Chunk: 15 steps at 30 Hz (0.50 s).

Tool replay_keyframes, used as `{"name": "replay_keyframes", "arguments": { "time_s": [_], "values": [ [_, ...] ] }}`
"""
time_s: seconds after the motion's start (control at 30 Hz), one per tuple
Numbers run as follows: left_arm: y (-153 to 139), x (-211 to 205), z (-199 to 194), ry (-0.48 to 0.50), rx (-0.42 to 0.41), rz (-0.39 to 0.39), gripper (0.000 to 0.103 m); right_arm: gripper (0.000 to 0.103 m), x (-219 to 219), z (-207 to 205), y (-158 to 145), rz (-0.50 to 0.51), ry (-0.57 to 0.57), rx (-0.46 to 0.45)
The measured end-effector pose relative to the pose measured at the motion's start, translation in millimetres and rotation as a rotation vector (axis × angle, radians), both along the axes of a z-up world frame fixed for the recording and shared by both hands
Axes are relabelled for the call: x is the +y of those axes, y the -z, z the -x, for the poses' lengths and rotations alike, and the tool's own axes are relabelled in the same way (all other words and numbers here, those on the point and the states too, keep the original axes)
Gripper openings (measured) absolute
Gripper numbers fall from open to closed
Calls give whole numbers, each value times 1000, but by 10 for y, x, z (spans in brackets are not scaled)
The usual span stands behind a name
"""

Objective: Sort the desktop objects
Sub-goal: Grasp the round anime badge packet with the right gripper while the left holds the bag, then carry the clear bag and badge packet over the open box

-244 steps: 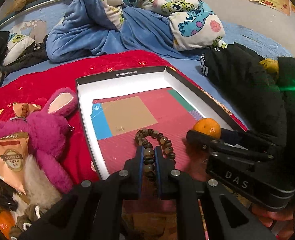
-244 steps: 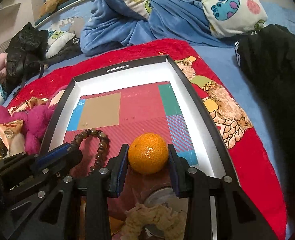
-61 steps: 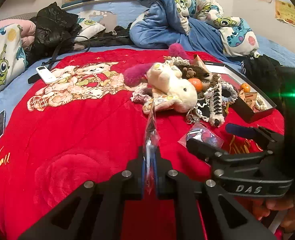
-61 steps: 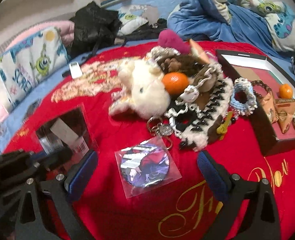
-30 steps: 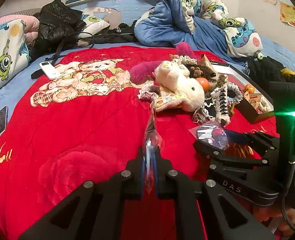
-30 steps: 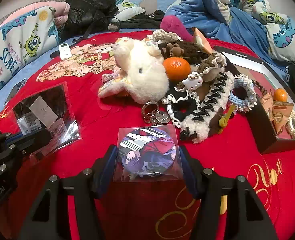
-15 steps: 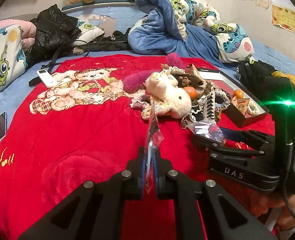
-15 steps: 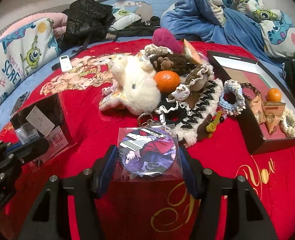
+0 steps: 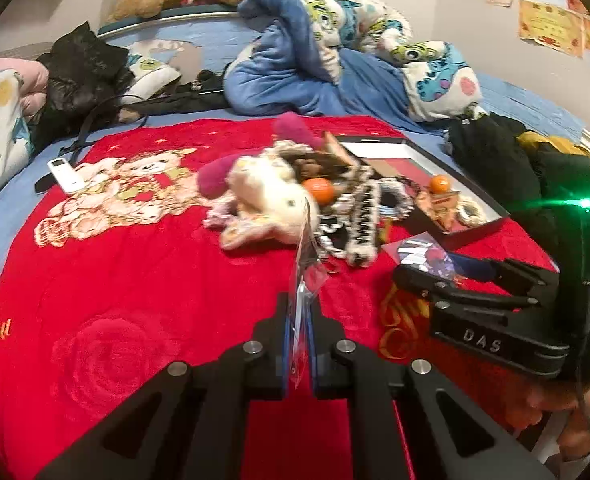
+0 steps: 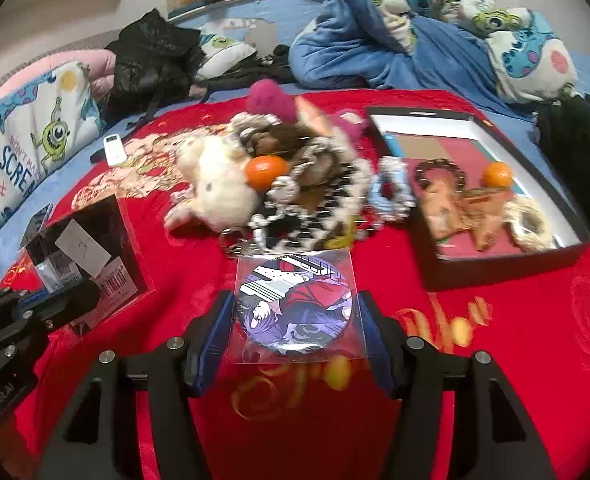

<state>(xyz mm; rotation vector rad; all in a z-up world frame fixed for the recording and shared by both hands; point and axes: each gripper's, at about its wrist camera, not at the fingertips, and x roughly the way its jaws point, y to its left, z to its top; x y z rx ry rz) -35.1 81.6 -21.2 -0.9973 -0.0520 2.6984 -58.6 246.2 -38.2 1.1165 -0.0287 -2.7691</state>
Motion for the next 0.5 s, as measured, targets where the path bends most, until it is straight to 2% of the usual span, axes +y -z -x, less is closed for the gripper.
{"name": "replay_keyframes", "arguments": {
  "time_s": [0.23,0.5],
  "values": [
    [-21,505,-8,53,-16,-30,7,59,554,-308,-83,-30,92,25],
    [-61,1218,-98,160,-16,-64,7,59,1262,-682,-242,-2,217,57]
  ]
}}
